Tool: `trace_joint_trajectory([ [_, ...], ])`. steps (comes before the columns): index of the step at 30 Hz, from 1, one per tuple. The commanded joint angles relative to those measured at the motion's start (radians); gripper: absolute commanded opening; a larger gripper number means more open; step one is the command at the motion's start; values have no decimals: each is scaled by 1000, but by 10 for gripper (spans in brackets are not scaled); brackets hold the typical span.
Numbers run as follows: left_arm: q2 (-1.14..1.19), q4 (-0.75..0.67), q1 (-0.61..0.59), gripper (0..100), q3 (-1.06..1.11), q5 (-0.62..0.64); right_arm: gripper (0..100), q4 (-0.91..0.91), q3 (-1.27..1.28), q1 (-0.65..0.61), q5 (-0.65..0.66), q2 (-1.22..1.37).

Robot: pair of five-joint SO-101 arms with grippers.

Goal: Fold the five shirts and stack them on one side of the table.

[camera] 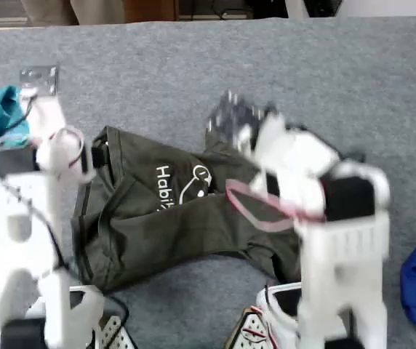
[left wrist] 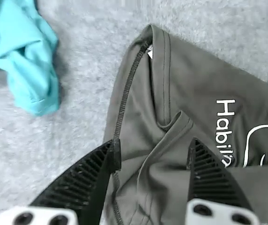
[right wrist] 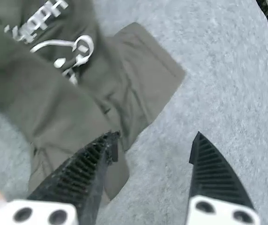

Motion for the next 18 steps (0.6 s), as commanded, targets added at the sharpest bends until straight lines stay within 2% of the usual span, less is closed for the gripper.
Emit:
trace_joint_trajectory([
  [1,251,-14,29,235,-201,54,252,-25,-268,18,-38,246],
  [9,699,-3,34,235,-618,190,252,-77,-743,77,-135,825],
  [18,1041,296,94,206,-990,204,252,46,-1262,82,-153,1314],
])
